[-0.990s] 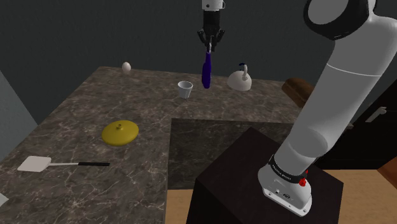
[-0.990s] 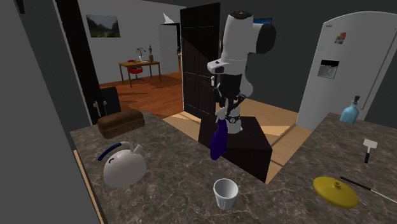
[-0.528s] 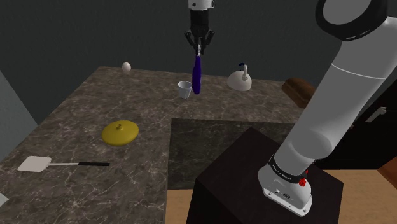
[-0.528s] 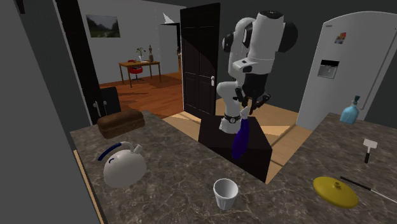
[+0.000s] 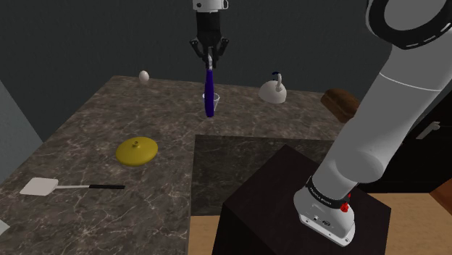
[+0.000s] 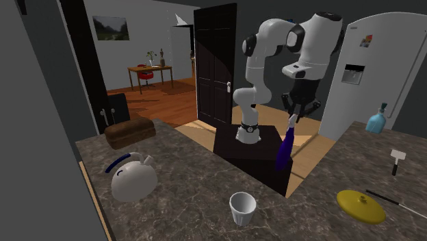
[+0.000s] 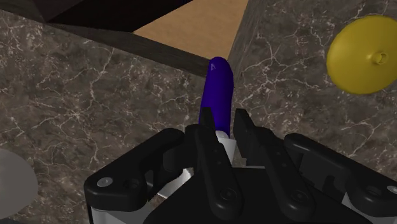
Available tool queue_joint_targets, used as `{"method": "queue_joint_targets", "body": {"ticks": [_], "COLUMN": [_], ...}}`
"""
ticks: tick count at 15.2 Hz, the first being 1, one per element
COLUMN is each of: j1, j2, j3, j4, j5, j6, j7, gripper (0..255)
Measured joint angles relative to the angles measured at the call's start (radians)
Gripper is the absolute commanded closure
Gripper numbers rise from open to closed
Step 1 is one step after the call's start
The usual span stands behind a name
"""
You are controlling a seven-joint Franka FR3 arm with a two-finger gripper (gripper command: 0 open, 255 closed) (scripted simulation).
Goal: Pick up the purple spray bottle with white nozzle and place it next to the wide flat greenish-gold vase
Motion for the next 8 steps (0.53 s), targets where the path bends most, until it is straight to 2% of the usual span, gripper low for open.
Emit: {"method": "queue_joint_targets", "body": {"ticks": [8], "j1": [0.100], "j2": [0.052], "j3": [0.089], "j4": [0.064], "j5": [0.015], "j6": [-0.016], "j7": [0.188], "gripper": [255]}}
